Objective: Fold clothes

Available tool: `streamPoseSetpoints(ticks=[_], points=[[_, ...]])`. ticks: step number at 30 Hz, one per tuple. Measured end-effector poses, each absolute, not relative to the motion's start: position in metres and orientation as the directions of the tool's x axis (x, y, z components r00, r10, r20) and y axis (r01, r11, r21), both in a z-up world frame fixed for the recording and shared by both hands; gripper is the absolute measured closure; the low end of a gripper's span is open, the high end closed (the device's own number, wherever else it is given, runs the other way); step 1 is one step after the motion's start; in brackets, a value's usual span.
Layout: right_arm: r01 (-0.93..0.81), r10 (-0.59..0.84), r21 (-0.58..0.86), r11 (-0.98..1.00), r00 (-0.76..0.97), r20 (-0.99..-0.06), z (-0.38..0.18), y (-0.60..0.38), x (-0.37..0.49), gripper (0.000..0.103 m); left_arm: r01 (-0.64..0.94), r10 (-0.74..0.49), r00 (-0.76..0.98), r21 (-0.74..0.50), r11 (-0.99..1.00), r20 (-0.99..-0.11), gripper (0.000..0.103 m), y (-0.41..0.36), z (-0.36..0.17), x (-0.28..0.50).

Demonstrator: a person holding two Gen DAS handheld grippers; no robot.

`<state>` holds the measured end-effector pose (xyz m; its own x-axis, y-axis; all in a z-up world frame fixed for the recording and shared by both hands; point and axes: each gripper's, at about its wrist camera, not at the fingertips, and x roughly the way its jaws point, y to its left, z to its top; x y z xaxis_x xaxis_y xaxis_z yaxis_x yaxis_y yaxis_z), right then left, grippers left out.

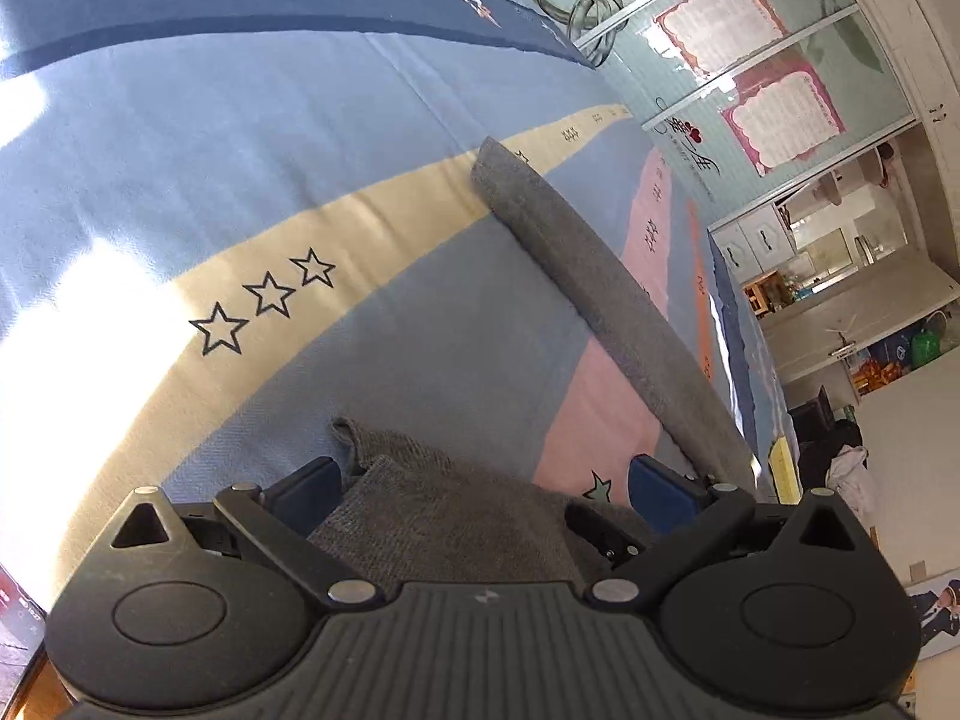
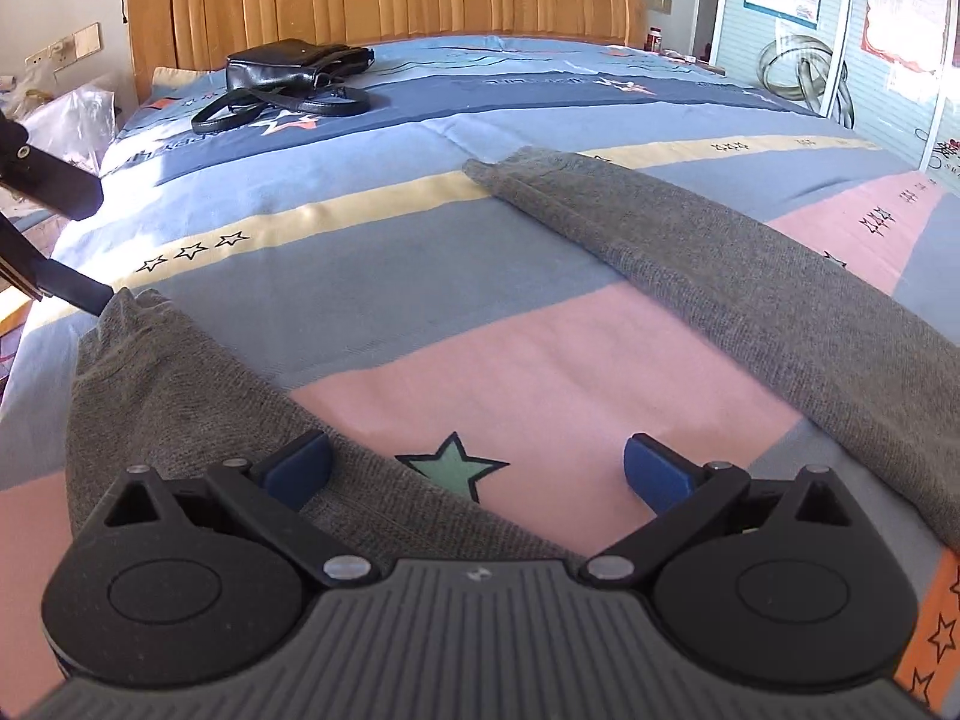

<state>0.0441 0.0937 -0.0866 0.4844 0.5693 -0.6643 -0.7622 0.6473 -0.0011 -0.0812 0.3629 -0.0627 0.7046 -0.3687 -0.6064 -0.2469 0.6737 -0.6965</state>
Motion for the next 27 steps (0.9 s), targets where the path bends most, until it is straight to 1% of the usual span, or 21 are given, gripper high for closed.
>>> streamPoseSetpoints(ticks=[7,12,15,18,20,23,27], points=[[-0.758,0.571,-0.005,0.652,0.496,-0.655,-0.087,0.09,0.042,0.0,-0.204,-0.461,0.65,-0.723,0.661,-0.604,0.001,0.356,-0.07,-0.068],[-0.757,0.571,-0.006,0.653,0.498,-0.653,-0.087,0.089,0.041,0.0,-0.218,-0.506,0.599,-0.733,0.644,-0.621,0.001,0.357,-0.08,-0.054],[-0.752,0.571,-0.006,0.659,0.505,-0.647,-0.087,0.088,0.04,0.0,-0.221,-0.503,0.62,-0.75,0.624,-0.602,0.001,0.362,-0.08,-0.047],[-0.738,0.573,0.002,0.675,0.522,-0.632,-0.084,0.084,0.036,0.0,-0.215,-0.501,0.658,-0.779,0.589,-0.561,0.001,0.37,-0.081,-0.036],[-0.728,0.573,0.008,0.685,0.533,-0.623,-0.083,0.081,0.034,0.0,-0.225,-0.468,0.683,-0.772,0.595,-0.56,0.001,0.372,-0.08,-0.029],[-0.713,0.574,0.016,0.701,0.549,-0.608,-0.08,0.076,0.03,0.0,-0.187,-0.412,0.709,-0.716,0.673,-0.573,0.001,0.366,-0.072,-0.022],[-0.693,0.573,0.029,0.72,0.571,-0.588,-0.077,0.071,0.025,0.0,-0.165,-0.295,0.75,-0.599,0.784,-0.592,0.001,0.356,-0.051,-0.03]])
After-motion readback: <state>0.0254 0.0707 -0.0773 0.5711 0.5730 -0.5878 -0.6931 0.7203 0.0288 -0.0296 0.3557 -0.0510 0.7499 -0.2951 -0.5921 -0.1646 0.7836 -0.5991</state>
